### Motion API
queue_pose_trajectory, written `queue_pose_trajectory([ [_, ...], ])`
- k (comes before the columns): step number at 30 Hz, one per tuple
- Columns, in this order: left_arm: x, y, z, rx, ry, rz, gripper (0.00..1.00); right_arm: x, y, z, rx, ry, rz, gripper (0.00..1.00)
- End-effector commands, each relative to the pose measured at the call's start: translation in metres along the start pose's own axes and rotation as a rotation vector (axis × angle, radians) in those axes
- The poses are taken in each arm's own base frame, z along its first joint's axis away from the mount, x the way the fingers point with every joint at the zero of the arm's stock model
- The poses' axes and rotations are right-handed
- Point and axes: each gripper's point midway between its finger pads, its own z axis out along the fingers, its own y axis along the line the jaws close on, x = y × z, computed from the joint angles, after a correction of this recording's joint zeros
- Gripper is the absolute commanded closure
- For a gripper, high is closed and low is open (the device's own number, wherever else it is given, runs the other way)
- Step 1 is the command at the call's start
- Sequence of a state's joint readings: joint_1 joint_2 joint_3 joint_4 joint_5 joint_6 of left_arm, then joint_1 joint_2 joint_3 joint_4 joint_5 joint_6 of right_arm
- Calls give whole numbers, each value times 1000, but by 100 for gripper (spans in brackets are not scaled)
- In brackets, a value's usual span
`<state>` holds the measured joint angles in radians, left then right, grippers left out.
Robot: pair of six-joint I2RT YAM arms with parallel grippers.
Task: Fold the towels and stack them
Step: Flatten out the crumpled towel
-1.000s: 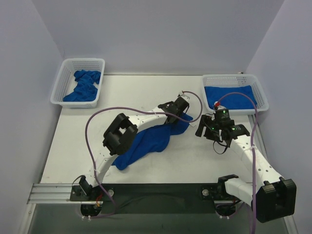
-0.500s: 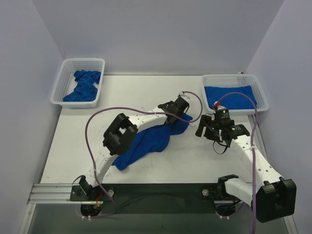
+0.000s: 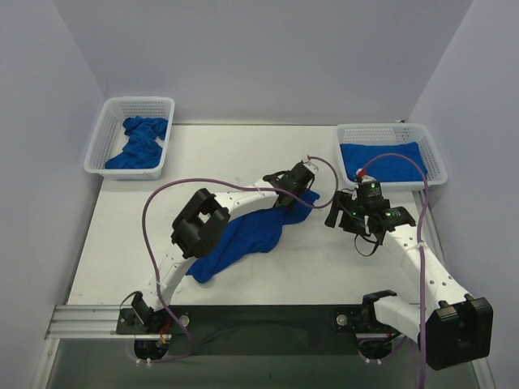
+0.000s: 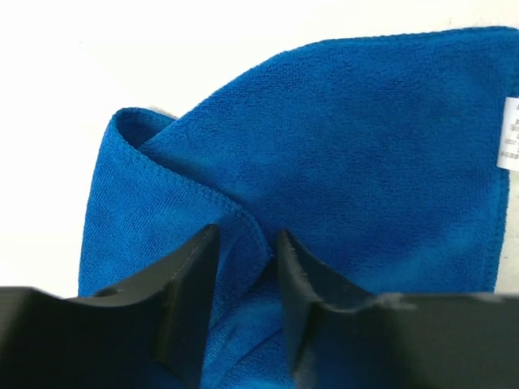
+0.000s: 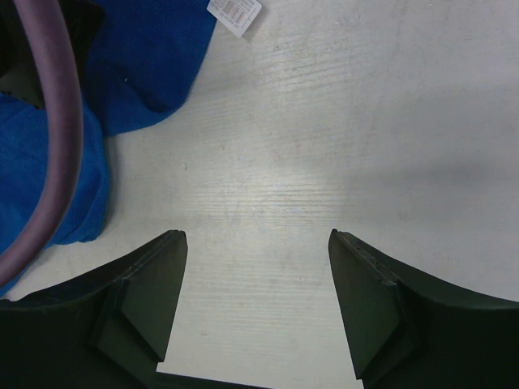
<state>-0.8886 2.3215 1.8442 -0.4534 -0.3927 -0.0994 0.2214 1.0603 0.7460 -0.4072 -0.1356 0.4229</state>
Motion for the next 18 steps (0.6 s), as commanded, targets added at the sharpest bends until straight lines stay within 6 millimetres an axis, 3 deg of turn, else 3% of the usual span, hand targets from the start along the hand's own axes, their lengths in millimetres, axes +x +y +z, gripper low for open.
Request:
queue_pose_trajectory([
  [1,-8,2,-5,-3,-24,38,59,-1,-4,0,14,-9,6,29],
  [7,-23,10,-18,-17,-57,32,86,-3,-3,-1,11,-14,5,29],
  [12,-56,29,-50,-17,-135,-30,88,-14,3,-1,-5,-32,-13,29],
  [15,-58,42,-56,9,-130,-94,100,-24,12,2,-37,-46,-8,29],
  [18,-53,49,-59,42,-112,-154,100,-35,25,10,-79,-56,8,29],
])
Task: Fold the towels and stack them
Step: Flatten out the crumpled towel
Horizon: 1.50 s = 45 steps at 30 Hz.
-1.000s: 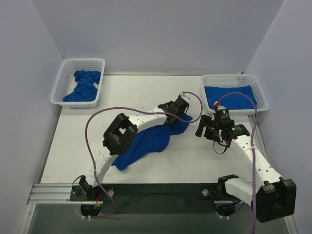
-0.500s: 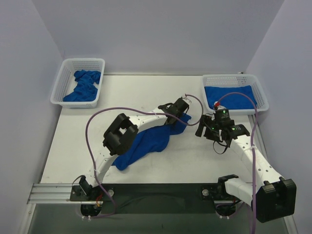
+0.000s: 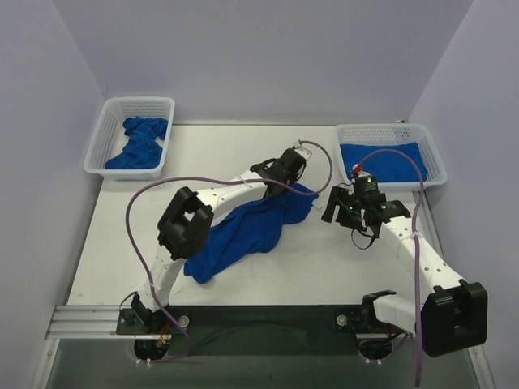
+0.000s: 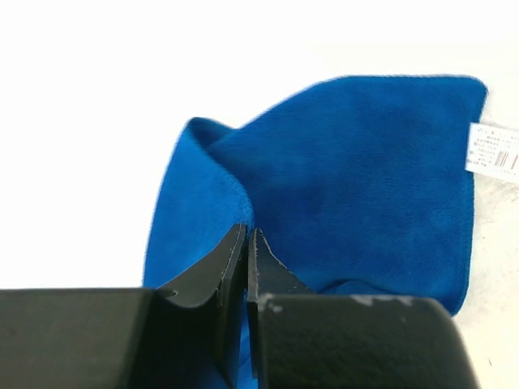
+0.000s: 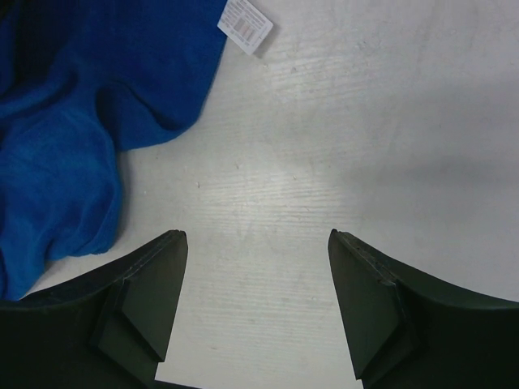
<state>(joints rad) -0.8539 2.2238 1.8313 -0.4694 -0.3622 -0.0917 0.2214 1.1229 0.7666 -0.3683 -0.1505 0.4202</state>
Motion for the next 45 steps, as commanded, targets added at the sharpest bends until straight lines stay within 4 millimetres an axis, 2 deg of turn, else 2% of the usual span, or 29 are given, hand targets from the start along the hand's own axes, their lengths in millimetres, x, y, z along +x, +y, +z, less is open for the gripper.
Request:
queue_pose_trajectory([
  [1,-26,31,-30,29,-50,-137,100,-34,26,4,-80,-61,23,30],
  [5,-18,49,-44,54,-34,-226,100,-59,52,21,-135,-90,10,32],
  [6,-15,55,-51,54,-34,-235,100,-65,51,26,-118,-100,4,32],
  [7,-14,64,-54,45,-33,-251,100,-63,49,39,-93,-79,-1,33],
  [8,-11,69,-57,43,-32,-265,100,-75,55,42,-94,-103,-29,36],
  [9,-12,73,-64,53,-39,-276,100,-78,55,47,-75,-103,-48,36],
  [10,-4,75,-65,54,-23,-281,100,-80,49,61,-28,-88,-64,36],
  [11,-1,81,-65,48,-17,-290,100,-89,52,64,-15,-102,-100,38],
  [12,-2,85,-71,49,-26,-296,100,-87,49,78,13,-77,-114,39],
  [13,6,86,-70,47,-10,-294,100,-88,48,83,29,-74,-124,40],
  [14,8,93,-70,37,-8,-302,100,-98,46,87,57,-93,-130,41],
  [15,7,95,-72,39,-12,-307,100,-99,46,91,67,-89,-144,42],
  [16,10,96,-72,42,-5,-310,100,-94,43,105,82,-57,-151,42],
  [18,9,100,-71,39,-8,-319,100,-100,41,119,121,-50,-167,43],
  [25,6,107,-70,35,-12,-327,100,-100,38,148,194,-6,-193,46],
  [34,5,109,-69,41,-15,-338,100,-97,28,156,246,17,-209,45],
  [45,5,110,-68,42,-16,-343,100,-68,31,172,172,137,-180,50],
])
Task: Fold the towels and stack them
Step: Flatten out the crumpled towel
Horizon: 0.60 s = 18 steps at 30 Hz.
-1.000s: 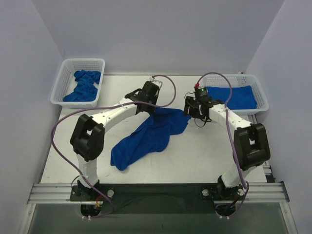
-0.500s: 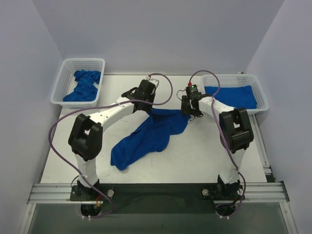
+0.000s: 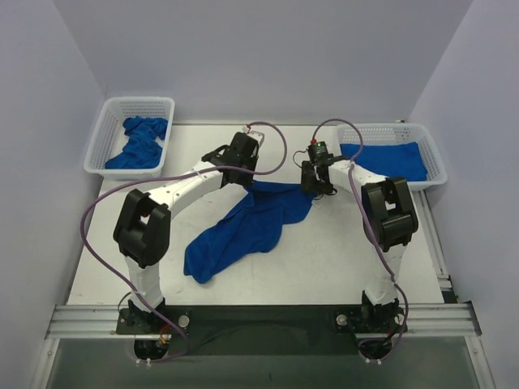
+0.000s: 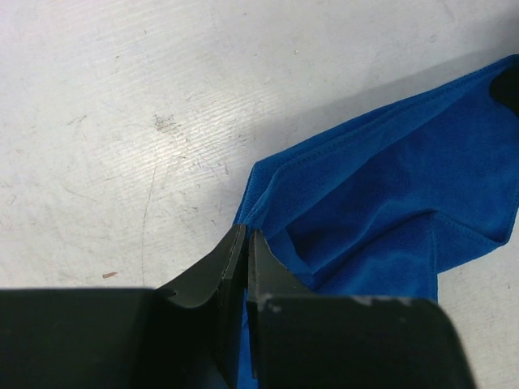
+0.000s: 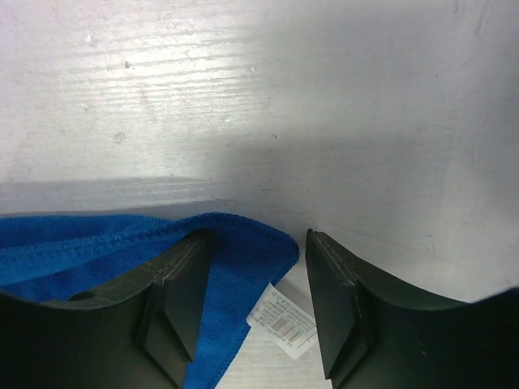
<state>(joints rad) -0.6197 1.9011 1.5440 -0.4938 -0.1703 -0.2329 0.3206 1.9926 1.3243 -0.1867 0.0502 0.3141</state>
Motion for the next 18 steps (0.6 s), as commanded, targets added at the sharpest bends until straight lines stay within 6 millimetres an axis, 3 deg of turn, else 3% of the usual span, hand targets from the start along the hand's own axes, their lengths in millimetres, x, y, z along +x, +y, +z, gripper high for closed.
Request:
queue_pose_trajectory([
  [1,-21,0,-14,19,-56,-30,100,18,6,6,-43,91,17,51],
  [7,-21,5,-16,10,-59,-35,100,39,3,11,-47,154,64,63],
  [10,-21,7,-18,4,-62,-35,100,39,0,9,-42,151,65,71],
  [13,-21,11,-18,-4,-63,-38,100,33,-1,4,-48,132,57,83],
  [14,-21,12,-18,-6,-63,-40,100,27,-1,1,-52,117,52,90],
  [18,-35,23,-26,-20,-99,-56,100,-5,-3,-23,-60,23,23,100],
])
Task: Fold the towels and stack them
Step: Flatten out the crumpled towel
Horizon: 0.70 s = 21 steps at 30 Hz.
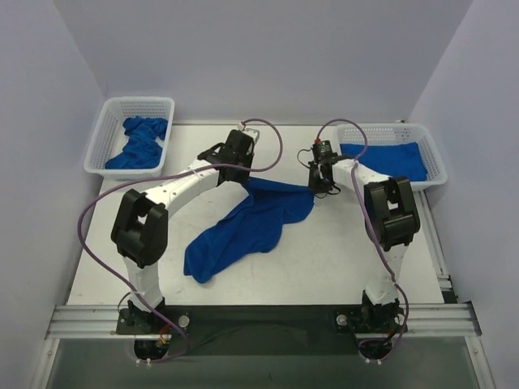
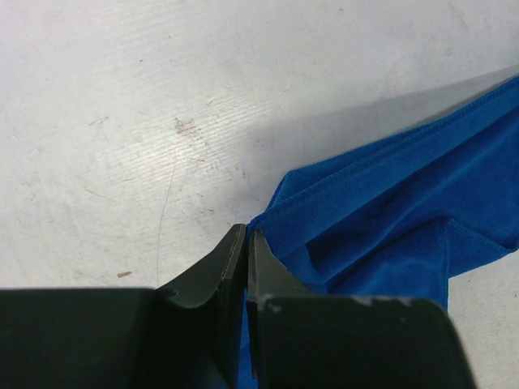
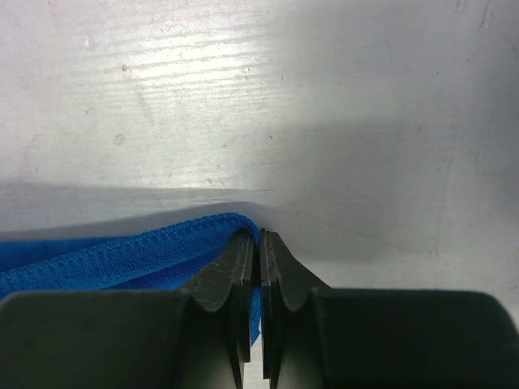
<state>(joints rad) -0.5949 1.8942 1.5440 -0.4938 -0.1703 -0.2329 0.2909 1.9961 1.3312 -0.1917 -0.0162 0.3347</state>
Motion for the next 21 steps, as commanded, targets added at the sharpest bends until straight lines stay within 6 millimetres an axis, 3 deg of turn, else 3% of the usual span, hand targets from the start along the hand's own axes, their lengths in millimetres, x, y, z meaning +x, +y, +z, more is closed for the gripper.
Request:
queue_pose_trajectory([
  [1,-36,14,-27,-12,-103,-37,100,-9,0,-32,-15,-16,-47,100],
  [5,-77,26,-53,-19,-210,-35,100,-53,4,-76,-29,-146,-103,100],
  [7,-98,33,-67,-23,-273,-26,100,-86,4,-112,-24,-254,-140,100],
  [8,-111,35,-81,-21,-315,-24,100,-97,5,-125,-27,-291,-152,100],
  [9,-131,38,-96,-22,-373,-16,100,-118,7,-154,-35,-369,-160,100],
  [10,-141,38,-106,-15,-407,-21,100,-128,9,-170,-41,-412,-172,100],
  [11,-156,40,-125,-13,-459,-5,100,-138,8,-186,-38,-452,-201,100],
  [14,-201,46,-177,-27,-605,10,100,-175,14,-255,-63,-630,-243,100],
  [15,-221,48,-204,-28,-677,6,100,-183,14,-278,-66,-683,-261,100],
  [17,-238,49,-236,-26,-752,14,100,-203,17,-330,-83,-805,-298,100],
  [21,-271,50,-315,0,-938,1,100,-222,21,-404,-105,-977,-350,100],
])
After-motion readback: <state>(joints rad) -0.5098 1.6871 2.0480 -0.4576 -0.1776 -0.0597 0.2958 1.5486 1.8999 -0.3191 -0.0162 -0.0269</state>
